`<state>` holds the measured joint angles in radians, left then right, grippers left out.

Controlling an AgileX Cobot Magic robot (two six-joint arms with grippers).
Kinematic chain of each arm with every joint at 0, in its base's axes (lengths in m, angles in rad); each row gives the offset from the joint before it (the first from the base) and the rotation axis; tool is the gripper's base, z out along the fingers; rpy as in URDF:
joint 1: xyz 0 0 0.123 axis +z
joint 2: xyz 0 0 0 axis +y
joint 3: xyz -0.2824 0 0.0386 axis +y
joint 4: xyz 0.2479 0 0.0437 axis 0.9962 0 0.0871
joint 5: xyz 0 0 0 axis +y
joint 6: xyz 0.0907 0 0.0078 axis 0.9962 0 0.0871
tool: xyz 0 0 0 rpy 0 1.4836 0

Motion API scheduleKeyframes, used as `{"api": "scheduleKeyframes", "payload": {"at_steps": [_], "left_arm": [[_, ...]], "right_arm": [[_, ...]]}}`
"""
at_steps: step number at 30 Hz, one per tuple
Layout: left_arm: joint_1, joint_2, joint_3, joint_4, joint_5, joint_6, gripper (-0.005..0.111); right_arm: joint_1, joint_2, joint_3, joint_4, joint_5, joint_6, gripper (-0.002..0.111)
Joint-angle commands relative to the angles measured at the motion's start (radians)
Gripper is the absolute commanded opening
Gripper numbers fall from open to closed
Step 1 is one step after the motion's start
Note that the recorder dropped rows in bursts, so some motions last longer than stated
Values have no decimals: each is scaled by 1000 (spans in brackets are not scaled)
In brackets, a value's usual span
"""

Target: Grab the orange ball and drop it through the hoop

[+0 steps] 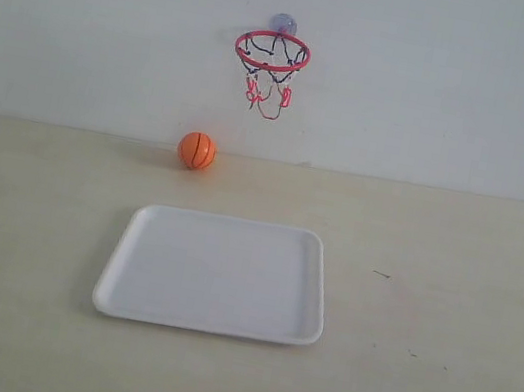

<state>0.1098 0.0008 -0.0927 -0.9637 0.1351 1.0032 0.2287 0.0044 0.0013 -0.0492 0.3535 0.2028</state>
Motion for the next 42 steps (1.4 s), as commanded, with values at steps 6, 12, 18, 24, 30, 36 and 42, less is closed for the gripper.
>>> {"api": "scheduleKeyframes", "payload": {"at_steps": [6,12,18,24,30,36,42], "left_arm": [[-3,-1,93,-12,-182,-37,4],[-3,-1,93,-12,-151,-37,4],[-3,-1,93,51,-19,-110,4],[-3,-1,93,750,80,-917,4],[-3,-1,93,830,159,-995,4],[-3,-1,93,822,157,-995,4],[-3,-1,93,822,157,-995,4]], "right_arm": [[2,-4,-1,-8,-12,-3,0],[2,-4,-1,-8,-12,-3,0],[2,-4,-1,-8,-12,-3,0],[2,-4,-1,-8,-12,-3,0],[2,-4,-1,-8,-12,-3,0],[2,-4,-1,-8,-14,-3,0],[2,-4,-1,-8,-12,-3,0]]}}
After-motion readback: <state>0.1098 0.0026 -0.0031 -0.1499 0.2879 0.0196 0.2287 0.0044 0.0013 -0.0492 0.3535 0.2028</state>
